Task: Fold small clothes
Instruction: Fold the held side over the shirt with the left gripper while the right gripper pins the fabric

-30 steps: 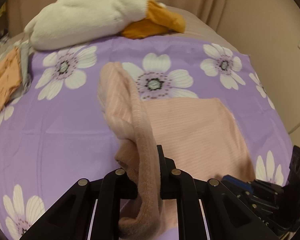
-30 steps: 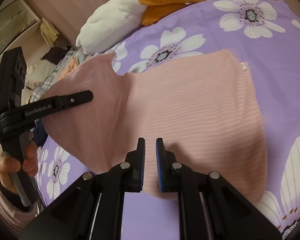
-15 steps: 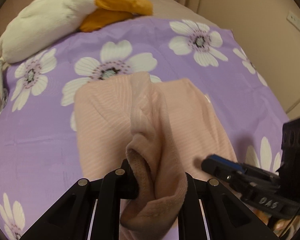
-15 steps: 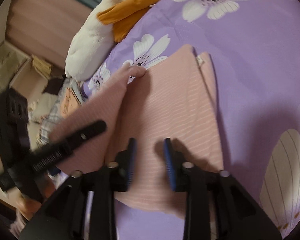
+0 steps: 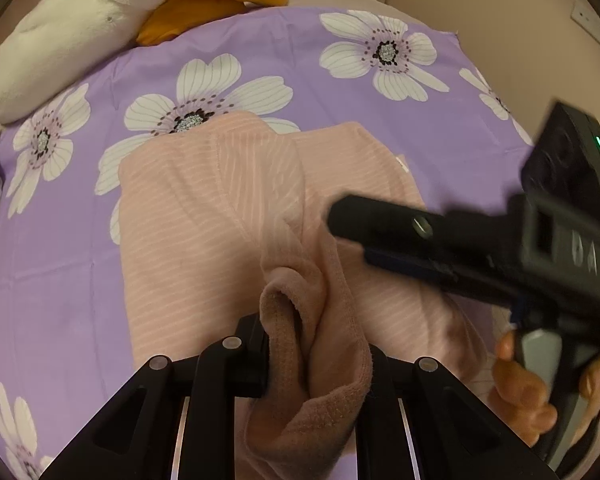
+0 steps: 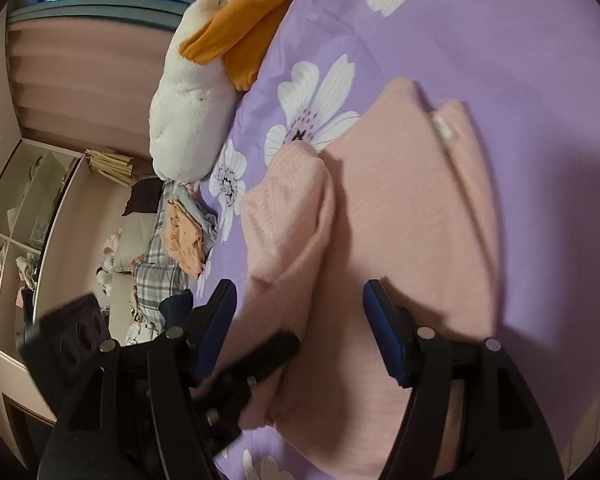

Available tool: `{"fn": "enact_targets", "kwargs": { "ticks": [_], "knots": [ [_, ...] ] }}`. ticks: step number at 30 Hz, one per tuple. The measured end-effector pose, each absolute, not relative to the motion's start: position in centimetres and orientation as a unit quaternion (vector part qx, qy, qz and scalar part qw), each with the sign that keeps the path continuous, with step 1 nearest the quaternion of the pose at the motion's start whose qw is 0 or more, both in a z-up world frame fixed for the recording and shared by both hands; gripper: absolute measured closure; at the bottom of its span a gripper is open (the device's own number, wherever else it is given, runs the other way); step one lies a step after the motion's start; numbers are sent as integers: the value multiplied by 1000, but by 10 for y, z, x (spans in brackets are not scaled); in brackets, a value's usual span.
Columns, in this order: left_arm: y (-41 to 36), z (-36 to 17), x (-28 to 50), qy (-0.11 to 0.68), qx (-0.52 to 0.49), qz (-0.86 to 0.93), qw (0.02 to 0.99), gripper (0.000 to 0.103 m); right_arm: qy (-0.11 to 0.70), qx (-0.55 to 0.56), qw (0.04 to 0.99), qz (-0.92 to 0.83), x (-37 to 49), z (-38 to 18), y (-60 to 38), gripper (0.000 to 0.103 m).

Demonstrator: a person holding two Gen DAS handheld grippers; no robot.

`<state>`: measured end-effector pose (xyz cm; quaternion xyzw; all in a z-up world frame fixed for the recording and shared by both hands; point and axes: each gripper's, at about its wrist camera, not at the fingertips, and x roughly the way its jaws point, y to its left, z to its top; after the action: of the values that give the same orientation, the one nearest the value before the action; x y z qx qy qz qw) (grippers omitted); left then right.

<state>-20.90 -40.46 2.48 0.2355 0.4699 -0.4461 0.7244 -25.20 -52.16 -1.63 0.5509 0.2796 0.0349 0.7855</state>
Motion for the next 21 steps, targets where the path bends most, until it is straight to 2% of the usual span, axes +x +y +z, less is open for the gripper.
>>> {"fn": "enact_targets", "kwargs": {
  "ticks": [2, 6, 11, 14, 16, 19, 21],
  "knots": [
    [-404, 25, -211, 469, 238, -446, 725, 91, 291, 557, 776, 44, -239, -15, -523, 32],
    [-402, 26, -213, 466, 240, -444, 727, 91, 324, 545, 771, 53, -217, -11, -522, 35],
    [-398, 27, -211, 471, 234, -447, 723, 89, 372, 529, 761, 53, -196, -19, -511, 73],
    [-393, 28, -209, 477, 226, -451, 720, 88, 368, 525, 766, 46, -197, -21, -510, 85],
    [-388, 30, -208, 481, 219, -455, 717, 87, 364, 516, 774, 41, -200, -21, -510, 88],
    [-377, 35, -208, 484, 208, -461, 714, 75, 366, 499, 785, 32, -203, -19, -510, 90],
    [-369, 37, -208, 486, 199, -466, 712, 71, 366, 490, 790, 23, -202, -18, -513, 91]
  ]
}}
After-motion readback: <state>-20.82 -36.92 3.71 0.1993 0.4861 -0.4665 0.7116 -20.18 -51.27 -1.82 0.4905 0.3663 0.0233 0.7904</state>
